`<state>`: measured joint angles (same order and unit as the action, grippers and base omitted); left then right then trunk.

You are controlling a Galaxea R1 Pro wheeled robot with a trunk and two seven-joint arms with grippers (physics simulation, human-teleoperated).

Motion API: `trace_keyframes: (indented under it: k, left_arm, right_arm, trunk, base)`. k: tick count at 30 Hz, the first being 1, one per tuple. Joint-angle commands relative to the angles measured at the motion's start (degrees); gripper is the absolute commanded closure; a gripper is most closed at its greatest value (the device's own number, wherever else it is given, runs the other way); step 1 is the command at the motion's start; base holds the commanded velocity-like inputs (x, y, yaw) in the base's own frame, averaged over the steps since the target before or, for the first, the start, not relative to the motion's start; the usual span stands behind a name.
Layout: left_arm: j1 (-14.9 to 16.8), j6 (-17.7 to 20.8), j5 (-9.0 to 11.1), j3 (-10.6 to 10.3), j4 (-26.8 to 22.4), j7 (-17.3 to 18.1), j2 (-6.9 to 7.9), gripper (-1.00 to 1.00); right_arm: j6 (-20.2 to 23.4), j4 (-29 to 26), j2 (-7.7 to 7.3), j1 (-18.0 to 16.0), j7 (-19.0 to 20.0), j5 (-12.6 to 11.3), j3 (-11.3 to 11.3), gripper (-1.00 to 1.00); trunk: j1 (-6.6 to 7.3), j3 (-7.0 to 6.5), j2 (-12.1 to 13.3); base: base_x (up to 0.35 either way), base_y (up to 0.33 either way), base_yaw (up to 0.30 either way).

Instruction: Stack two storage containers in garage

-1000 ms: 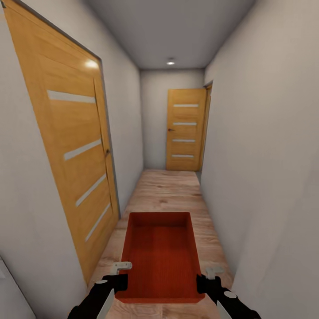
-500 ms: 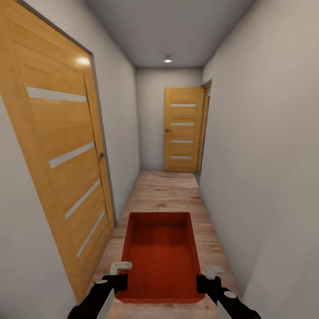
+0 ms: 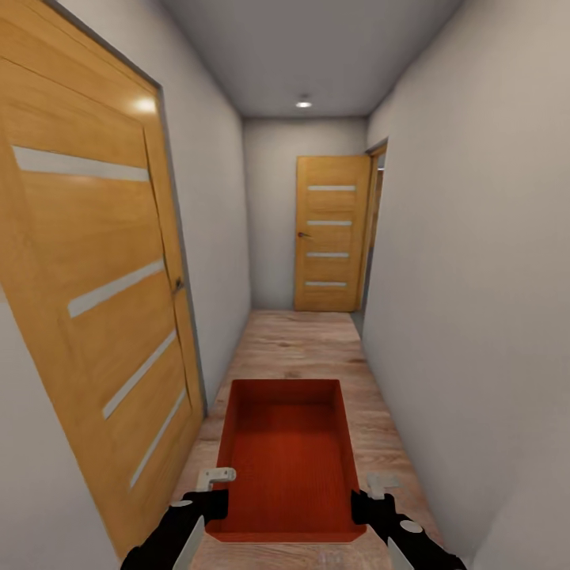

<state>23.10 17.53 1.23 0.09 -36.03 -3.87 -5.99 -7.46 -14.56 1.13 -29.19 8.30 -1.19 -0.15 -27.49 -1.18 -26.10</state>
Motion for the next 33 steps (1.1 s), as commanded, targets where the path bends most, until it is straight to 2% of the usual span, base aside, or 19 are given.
trace_keyframes:
  k: [1,17,33]
  left_arm:
    - [0.0,0.4,-0.9,0.9,0.0,-0.6,1.94,1.0]
    - [0.1,0.4,-0.9,0.9,0.0,-0.6,1.94,1.0]
    - [0.0,0.4,-0.9,0.9,0.0,-0.7,1.94,1.0]
  right_arm:
    - [-0.2,-0.1,-0.43,0.0,0.5,-0.5,1.6,1.0]
    - [-0.2,-0.1,-0.43,0.0,0.5,-0.5,1.7,1.0]
    - [-0.2,-0.1,-0.43,0.0,0.5,-0.5,1.7,1.0]
  trunk:
    - [-0.05,0.01,0.0]
    - [-0.05,0.01,0.0]
    - [-0.05,0.01,0.0]
  base:
    - [0.329,0.047,0.0]
    - [0.329,0.004,0.0]
    - [0.329,0.0,-0.051]
